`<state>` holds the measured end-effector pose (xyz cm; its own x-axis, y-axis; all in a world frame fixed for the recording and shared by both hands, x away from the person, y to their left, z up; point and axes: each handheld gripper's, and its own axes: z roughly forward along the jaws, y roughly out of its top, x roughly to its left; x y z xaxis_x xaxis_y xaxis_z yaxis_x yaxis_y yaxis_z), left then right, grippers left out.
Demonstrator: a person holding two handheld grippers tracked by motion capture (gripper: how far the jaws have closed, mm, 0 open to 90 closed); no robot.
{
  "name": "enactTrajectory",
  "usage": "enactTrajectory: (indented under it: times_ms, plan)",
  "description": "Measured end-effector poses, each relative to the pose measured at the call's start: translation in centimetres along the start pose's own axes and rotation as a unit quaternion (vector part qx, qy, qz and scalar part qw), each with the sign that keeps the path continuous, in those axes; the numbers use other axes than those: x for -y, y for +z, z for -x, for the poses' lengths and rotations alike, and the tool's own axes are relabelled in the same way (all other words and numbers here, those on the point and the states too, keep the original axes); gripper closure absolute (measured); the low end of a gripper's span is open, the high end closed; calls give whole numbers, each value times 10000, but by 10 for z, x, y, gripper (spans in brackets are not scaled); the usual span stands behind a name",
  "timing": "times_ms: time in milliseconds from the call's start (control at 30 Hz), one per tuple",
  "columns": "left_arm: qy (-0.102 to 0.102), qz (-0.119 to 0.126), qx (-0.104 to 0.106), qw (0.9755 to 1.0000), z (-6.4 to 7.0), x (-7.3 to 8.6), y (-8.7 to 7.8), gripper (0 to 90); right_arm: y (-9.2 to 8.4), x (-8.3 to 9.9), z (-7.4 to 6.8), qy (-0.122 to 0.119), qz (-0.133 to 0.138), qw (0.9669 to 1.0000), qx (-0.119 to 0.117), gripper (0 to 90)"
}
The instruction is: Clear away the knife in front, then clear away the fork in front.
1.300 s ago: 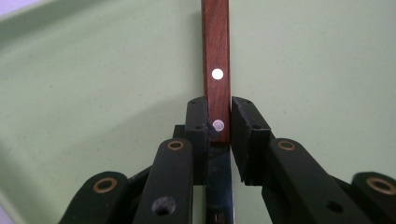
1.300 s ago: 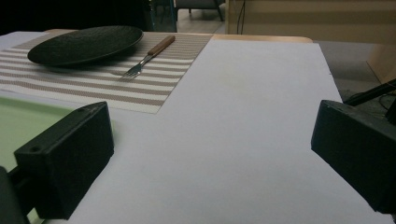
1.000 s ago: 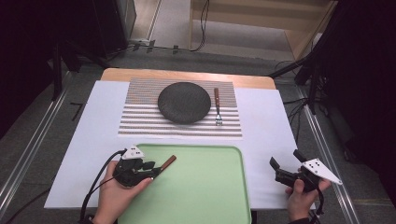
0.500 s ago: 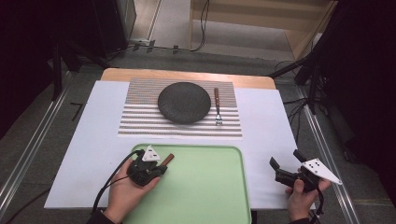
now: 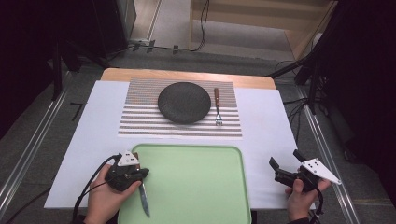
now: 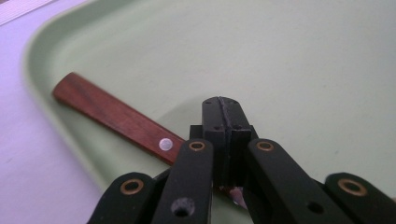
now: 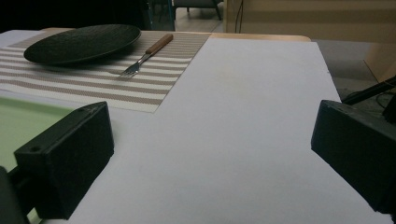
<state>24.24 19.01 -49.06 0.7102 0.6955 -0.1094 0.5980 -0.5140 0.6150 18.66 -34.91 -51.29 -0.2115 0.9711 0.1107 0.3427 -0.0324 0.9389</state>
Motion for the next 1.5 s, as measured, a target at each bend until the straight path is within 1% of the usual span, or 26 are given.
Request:
enactTrajectory:
  times_ms: [200, 333, 367, 400, 433, 467, 500, 600, 667, 733, 767, 800, 833, 867, 933, 967, 1000, 1033, 1100, 1133, 1167, 1233, 1267, 1333, 1433, 1500]
  plan:
    - [-167, 131, -38, 9998, -12, 8, -6, 898, 0, 0, 0, -23, 18, 10000, -24, 0]
    - [-152, 221, 4, 9996, -16, 10, -6, 897, -1, 0, 0, -38, 52, 9999, -155, 0]
    - [-96, 254, 32, 9996, -16, 10, -6, 896, -1, 0, 0, -41, 54, 9998, -191, 0]
    - [-76, 320, 82, 9994, -16, 11, -7, 877, 0, 0, 0, -35, 51, 9998, -197, 0]
    - [-80, 415, 144, 9990, -16, 11, -8, 806, 0, -1, 1, -16, 40, 9998, -211, 0]
    - [-41, 519, 154, 9985, -16, 11, -10, 697, 0, -1, 2, 2, 85, 9998, -199, 0]
    - [-11, 647, 114, 9978, -16, 11, -12, 697, 0, -1, 2, 2, 85, 9998, -199, 0]
    - [-32, 1016, 97, 9948, -19, 11, -22, 572, -1, -2, 3, 59, 97, 9998, -155, 0]
    - [-56, 1259, 40, 9920, -23, 13, -28, 523, -2, -3, 3, 68, 160, 9997, -141, 14]
    - [-90, 1502, 22, 9886, -29, 15, -34, 465, -5, -4, 2, 68, 254, 9996, -47, 131]
    - [-121, 1598, 5, 9871, -32, 16, -37, 444, -5, -5, 2, 72, 270, 9996, 32, 131]
    - [-139, 1698, -26, 9854, -35, 17, -40, 410, -6, -6, 1, 76, 275, 9996, 42, 130]
    - [-177, 1793, -26, 9836, -39, 19, -44, 333, -6, -7, 1, 85, 275, 9996, 14, 121]
    - [-243, 1906, -19, 9814, -42, 20, -46, 302, -7, -8, 1, 91, 233, 9997, -21, 104]
    - [-287, 2111, -79, 9770, -47, 23, -52, 193, -7, -10, -1, 157, 158, 9997, -90, 102]
    - [-313, 2198, -74, 9750, -50, 25, -55, 105, -8, -12, -2, 128, 178, 9996, -164, 75]
    - [-338, 2267, -63, 9733, -53, 26, -57, 105, -8, -12, -2, 128, 178, 9996, -164, 75]
    - [-380, 2294, -67, 9726, -56, 27, -59, 70, -9, -13, -4, 128, 203, 9995, -191, 75]
    - [-445, 2274, -6, 9728, -62, 29, -60, 0, -10, -14, -6, -58, 256, 9993, -254, 48]
    - [-471, 2299, -53, 9721, -64, 31, -61, 0, -11, -14, -8, -93, 279, 9991, -295, 0]
    - [-488, 2297, -59, 9720, -67, 32, -62, 0, -11, -16, -8, -97, 269, 9988, -405, 0]
    - [-552, 2335, -124, 9707, -71, 34, -63, 0, -10, -18, -9, -41, 253, 9987, -447, 0]
    - [-547, 2357, -109, 9702, -73, 35, -64, 0, -9, -19, -10, -48, 239, 9986, -474, 0]
    - [-547, 2427, -219, 9683, -75, 37, -66, 0, -8, -23, -12, -1, 219, 9981, -568, 0]
    - [-582, 2541, -266, 9651, -79, 39, -68, 0, -7, -31, -18, -68, 215, 9977, -642, 0]
    - [-588, 2562, -282, 9644, -82, 40, -68, 0, -5, -38, -23, -120, 187, 9973, -702, 0]
